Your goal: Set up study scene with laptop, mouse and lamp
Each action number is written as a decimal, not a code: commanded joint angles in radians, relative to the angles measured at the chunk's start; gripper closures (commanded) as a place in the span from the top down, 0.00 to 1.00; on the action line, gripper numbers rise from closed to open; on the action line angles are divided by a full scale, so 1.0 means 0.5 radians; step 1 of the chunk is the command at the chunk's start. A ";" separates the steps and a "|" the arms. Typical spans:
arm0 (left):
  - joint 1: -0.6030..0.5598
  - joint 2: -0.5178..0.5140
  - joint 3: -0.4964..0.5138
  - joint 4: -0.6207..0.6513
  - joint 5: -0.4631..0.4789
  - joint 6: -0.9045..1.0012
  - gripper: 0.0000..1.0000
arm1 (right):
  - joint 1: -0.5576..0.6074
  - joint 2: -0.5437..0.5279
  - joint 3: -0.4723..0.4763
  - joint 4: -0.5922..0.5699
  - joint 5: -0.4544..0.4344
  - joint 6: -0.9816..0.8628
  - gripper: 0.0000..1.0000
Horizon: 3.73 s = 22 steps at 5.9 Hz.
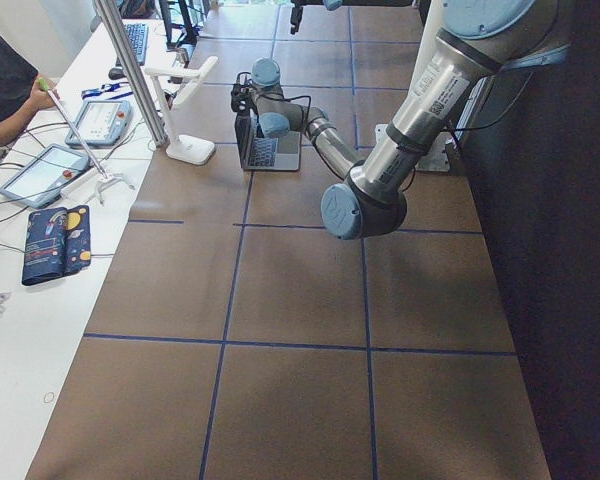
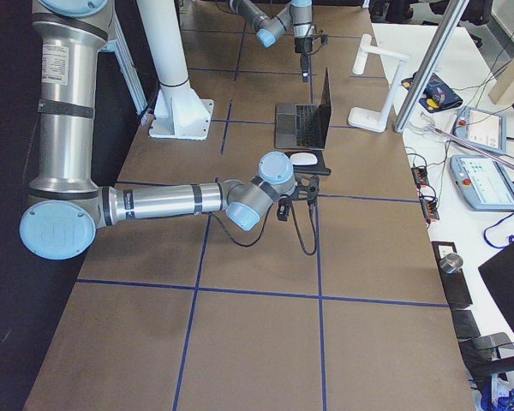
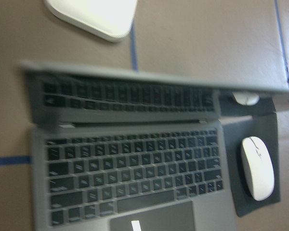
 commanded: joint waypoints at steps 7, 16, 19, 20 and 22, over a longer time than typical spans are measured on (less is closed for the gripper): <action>-1.089 1.391 -0.391 0.501 -0.151 2.219 1.00 | 0.470 -0.144 0.015 -0.928 -0.034 -1.664 1.00; -1.413 1.374 -0.332 1.675 -0.501 2.944 1.00 | 0.657 -0.150 0.079 -1.608 -0.003 -2.310 1.00; -1.413 1.374 -0.372 1.638 -0.507 2.935 1.00 | 0.691 -0.178 0.134 -1.609 -0.022 -2.311 1.00; -1.416 1.392 -0.451 1.644 -0.495 2.926 1.00 | 0.676 -0.175 0.159 -1.615 -0.104 -2.311 1.00; -1.416 1.548 -0.611 1.647 -0.263 2.883 1.00 | 0.563 -0.126 0.226 -1.740 -0.367 -2.311 1.00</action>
